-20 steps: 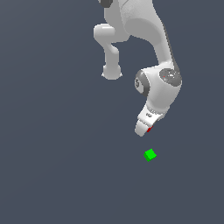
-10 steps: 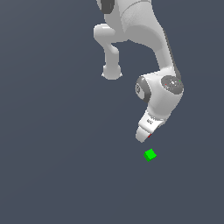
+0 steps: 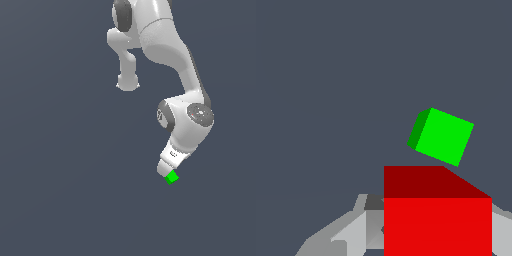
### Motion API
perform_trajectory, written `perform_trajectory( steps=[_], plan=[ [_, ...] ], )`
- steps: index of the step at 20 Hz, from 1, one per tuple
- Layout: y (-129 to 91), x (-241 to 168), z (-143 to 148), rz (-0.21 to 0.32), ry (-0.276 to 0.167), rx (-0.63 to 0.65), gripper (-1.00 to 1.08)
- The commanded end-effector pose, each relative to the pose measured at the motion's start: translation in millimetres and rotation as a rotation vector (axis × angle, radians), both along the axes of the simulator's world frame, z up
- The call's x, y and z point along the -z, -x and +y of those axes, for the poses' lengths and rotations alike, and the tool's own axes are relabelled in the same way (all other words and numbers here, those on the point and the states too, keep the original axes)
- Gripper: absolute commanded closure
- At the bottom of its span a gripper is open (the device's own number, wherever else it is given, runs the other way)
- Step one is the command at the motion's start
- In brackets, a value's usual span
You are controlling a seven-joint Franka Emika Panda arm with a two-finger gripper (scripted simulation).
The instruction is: Stack the red cube on top of the green cube.
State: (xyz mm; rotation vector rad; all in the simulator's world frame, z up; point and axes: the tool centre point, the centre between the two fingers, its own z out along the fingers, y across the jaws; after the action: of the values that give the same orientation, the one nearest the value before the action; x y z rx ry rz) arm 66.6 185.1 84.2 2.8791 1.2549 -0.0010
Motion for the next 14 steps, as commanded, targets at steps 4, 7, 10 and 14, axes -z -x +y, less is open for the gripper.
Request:
perform_trajectory(
  steps=[4,7,10,14],
  plan=[
    [-23.0,10.7,2.1,-0.001,0.0,0.0,1.08],
    [-31.8,14.7,3.1,-0.001,0.0,0.0,1.08],
    [-38.4,17.6,3.8,-0.001,0.0,0.0,1.08],
    [-44.2,20.2,4.5,0.0,-0.001,0.0,1.08]
  ],
)
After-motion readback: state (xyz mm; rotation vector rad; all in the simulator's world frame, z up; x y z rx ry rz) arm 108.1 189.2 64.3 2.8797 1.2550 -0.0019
